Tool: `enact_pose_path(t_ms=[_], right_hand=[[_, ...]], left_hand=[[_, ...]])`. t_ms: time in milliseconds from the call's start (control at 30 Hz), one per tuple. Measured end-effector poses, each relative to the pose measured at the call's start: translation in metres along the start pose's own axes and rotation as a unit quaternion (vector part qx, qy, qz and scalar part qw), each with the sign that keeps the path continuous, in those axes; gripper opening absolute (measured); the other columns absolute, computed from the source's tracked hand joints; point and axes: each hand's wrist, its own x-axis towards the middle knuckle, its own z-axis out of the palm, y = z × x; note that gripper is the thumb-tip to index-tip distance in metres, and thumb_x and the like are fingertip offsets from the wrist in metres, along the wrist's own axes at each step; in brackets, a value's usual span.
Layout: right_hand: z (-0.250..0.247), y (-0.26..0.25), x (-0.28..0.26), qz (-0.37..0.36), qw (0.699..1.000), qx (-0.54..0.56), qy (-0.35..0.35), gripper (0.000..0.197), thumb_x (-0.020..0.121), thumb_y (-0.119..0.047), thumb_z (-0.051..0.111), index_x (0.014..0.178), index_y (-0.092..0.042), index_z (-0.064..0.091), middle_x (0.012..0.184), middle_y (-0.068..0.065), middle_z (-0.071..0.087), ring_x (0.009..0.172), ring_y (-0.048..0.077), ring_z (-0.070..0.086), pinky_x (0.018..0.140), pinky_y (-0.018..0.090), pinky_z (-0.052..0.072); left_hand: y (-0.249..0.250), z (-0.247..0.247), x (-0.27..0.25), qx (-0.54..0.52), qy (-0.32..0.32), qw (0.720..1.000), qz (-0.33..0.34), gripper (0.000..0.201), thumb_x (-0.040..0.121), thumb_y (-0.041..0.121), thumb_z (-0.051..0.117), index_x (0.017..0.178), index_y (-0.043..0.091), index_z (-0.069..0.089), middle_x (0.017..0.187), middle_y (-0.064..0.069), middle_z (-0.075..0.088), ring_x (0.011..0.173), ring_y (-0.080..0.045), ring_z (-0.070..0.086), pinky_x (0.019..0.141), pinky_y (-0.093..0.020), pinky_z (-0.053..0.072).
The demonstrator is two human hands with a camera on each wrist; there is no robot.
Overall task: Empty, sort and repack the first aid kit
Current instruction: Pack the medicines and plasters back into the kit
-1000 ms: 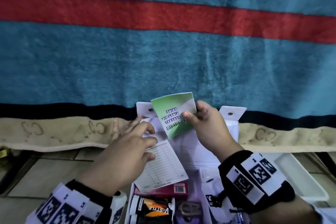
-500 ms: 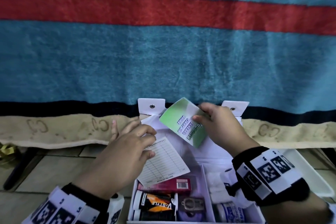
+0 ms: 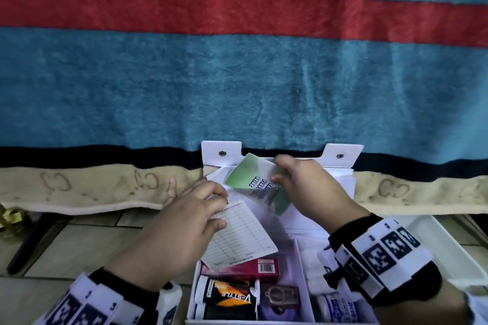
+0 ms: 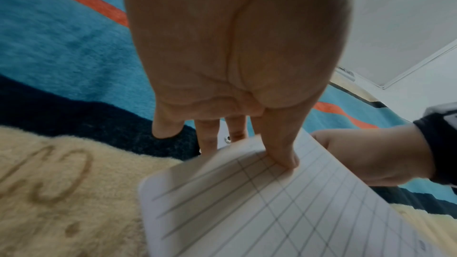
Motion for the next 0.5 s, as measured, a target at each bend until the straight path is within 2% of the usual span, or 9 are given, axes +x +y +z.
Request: enact_pose_path(t_ms=[67,133,200,233,300,367,500], right_hand=[[-0.005,-0.006,-0.001,-0.03,0.997,-0.062,-0.046,0.038,0.078,0.0,0.059,0.083,-0.029,0.035,0.09,-0.002,0.064,0.089,0.023,0.061,0.063,0.028,0.036],[-0.006,-0.013,-0.002,-0.064,0.99,-0.091,-0.09,0.038,0.074,0.003,0.056,0.09,-0.029,0.042,0.102,0.002,0.058,0.097,0.025,0.059,0.07,0.028,0.04],[-0.004,-0.02,-0.003,-0.059,0.985,-0.109,-0.123,0.041,0.074,0.002,0.057,0.102,-0.028,0.051,0.106,0.003,0.054,0.099,0.026,0.059,0.075,0.031,0.043],[-0.004,-0.021,-0.002,-0.052,0.986,-0.105,-0.117,0.041,0.073,0.001,0.059,0.101,-0.029,0.054,0.105,0.002,0.057,0.098,0.026,0.06,0.075,0.03,0.045],[-0.007,-0.021,0.002,-0.028,0.997,-0.048,-0.047,0.036,0.074,-0.006,0.065,0.101,-0.03,0.059,0.102,-0.005,0.067,0.096,0.02,0.063,0.075,0.03,0.05],[-0.008,-0.02,0.006,-0.009,1.0,0.005,0.011,0.026,0.08,-0.016,0.066,0.102,-0.031,0.066,0.1,-0.005,0.072,0.096,0.018,0.064,0.079,0.031,0.051],[0.006,-0.024,0.007,0.008,0.999,0.003,-0.054,0.023,0.081,-0.019,0.064,0.1,-0.03,0.071,0.1,-0.005,0.073,0.1,0.016,0.063,0.085,0.029,0.05]], left_hand=[[0.0,0.001,0.0,-0.001,0.001,1.0,0.002,0.006,0.094,0.033,0.05,0.097,0.032,0.055,0.122,0.027,0.036,0.119,0.011,0.034,0.114,-0.04,-0.016],[0.0,0.001,0.0,-0.008,0.003,1.0,0.005,0.005,0.094,0.033,0.05,0.097,0.033,0.054,0.121,0.027,0.037,0.12,0.011,0.033,0.112,-0.035,-0.017],[0.0,0.002,0.0,-0.012,0.004,1.0,0.008,0.007,0.094,0.032,0.049,0.098,0.031,0.055,0.12,0.027,0.037,0.121,0.011,0.032,0.11,-0.031,-0.017],[-0.001,0.002,0.0,-0.011,0.003,1.0,0.009,0.008,0.094,0.032,0.049,0.099,0.03,0.055,0.12,0.027,0.038,0.121,0.01,0.032,0.11,-0.031,-0.018],[-0.001,0.001,0.0,-0.015,0.0,1.0,0.009,0.01,0.094,0.032,0.05,0.101,0.029,0.057,0.12,0.026,0.039,0.121,0.01,0.034,0.11,-0.03,-0.017],[-0.001,0.0,-0.001,-0.017,-0.001,1.0,0.01,0.012,0.093,0.032,0.051,0.102,0.029,0.058,0.12,0.025,0.039,0.12,0.01,0.035,0.111,-0.029,-0.017],[-0.001,0.001,-0.002,-0.027,-0.005,1.0,0.009,0.012,0.093,0.032,0.051,0.1,0.026,0.058,0.119,0.025,0.039,0.12,0.009,0.035,0.112,-0.029,-0.014]])
